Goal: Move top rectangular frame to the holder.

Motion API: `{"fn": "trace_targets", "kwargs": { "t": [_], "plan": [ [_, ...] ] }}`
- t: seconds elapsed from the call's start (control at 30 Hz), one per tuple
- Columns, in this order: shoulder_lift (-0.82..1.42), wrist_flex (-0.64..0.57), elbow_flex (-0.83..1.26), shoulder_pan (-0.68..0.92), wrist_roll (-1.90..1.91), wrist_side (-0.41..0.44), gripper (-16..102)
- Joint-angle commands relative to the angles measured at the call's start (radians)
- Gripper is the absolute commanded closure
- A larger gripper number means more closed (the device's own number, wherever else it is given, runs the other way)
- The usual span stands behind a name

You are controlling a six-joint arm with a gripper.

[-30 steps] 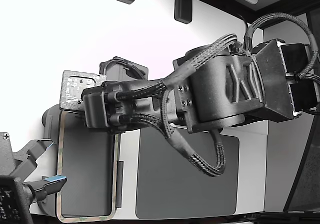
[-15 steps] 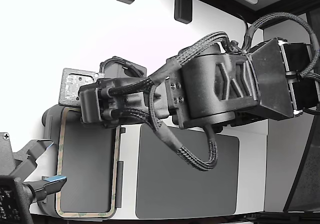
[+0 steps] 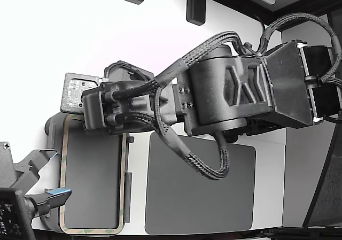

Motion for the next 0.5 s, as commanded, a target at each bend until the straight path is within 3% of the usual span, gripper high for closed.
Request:
{"fn": "trace_targets", "kwargs": {
  "t": [0.0, 0.47],
  "plan": [
    [0.031, -0.006, -0.017, -0.015, -0.008, -0.005, 97],
    [0.011, 0.028, -0.049, -0.02, 0.0, 0.011, 97]
  ]
}}
